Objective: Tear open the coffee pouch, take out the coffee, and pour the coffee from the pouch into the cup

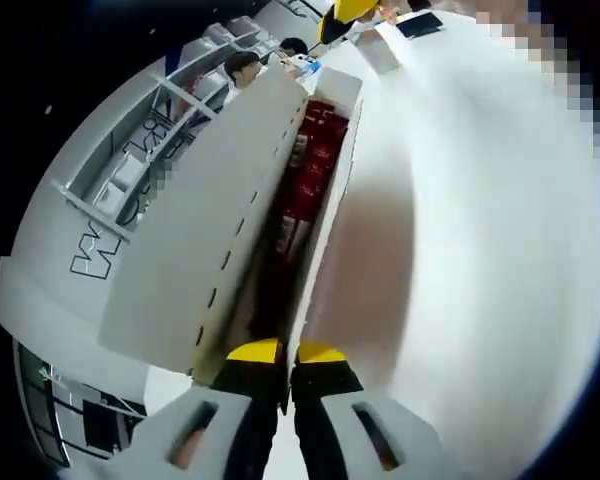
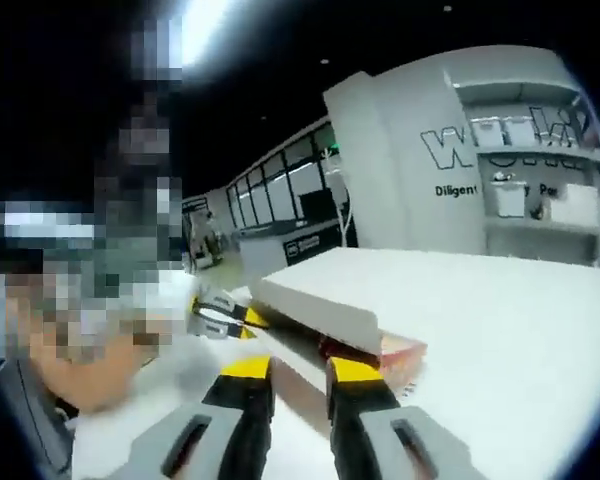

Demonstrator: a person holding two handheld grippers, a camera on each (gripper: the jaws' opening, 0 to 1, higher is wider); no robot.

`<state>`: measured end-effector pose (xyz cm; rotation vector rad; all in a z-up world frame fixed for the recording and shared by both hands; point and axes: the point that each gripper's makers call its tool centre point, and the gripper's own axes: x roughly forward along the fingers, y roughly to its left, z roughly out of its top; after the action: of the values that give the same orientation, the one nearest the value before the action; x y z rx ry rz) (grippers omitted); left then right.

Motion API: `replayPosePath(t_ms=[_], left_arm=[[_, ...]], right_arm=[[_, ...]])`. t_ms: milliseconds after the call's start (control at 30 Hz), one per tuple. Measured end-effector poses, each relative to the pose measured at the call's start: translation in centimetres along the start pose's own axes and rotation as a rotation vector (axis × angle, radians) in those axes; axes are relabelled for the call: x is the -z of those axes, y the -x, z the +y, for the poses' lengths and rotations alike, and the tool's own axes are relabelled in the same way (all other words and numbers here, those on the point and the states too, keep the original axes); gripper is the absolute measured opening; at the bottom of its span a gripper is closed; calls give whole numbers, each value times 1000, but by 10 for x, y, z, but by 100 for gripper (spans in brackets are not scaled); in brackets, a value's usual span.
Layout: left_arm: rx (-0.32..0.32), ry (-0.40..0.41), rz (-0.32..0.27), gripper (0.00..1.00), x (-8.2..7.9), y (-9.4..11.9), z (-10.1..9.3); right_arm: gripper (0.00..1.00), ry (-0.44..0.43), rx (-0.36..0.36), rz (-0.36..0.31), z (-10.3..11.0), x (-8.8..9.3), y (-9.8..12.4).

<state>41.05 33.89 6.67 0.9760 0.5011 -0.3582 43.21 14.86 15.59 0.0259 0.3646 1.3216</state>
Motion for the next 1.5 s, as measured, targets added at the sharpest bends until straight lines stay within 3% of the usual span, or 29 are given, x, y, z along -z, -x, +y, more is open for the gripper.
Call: replayPosePath(t_ms=[100, 200, 267, 533, 700, 900, 1067, 1200, 1400, 1500], left_arm=[[0, 1, -1, 6, 0, 0, 0], [1, 0, 0, 6, 0, 0, 0], [3, 2, -1, 6, 0, 0, -1], [5, 2, -2, 6, 0, -1, -1], [5, 1, -2, 6, 0, 0, -2], [6, 3, 1, 6, 0, 0, -2], [10, 5, -1, 6, 0, 1, -2], [11, 4, 1, 6, 0, 1, -2], [13, 4, 6, 6, 1, 1, -3], [14, 3, 7, 6, 1, 1, -3]], right_arm=[[16, 3, -9, -3, 2, 5, -12], [9, 85, 16, 54, -4, 20, -23], [10, 105, 47, 77, -10, 27, -33], [9, 45, 140, 63, -26, 32, -56], [7, 32, 197, 59, -37, 41, -63], [7, 51, 231, 42, -37, 37, -65], [6, 100, 241, 72, -27, 33, -66], [7, 161, 307, 146, -38, 42, -67], [7, 135, 325, 135, -43, 44, -68], [6, 183, 356, 150, -43, 40, -65]])
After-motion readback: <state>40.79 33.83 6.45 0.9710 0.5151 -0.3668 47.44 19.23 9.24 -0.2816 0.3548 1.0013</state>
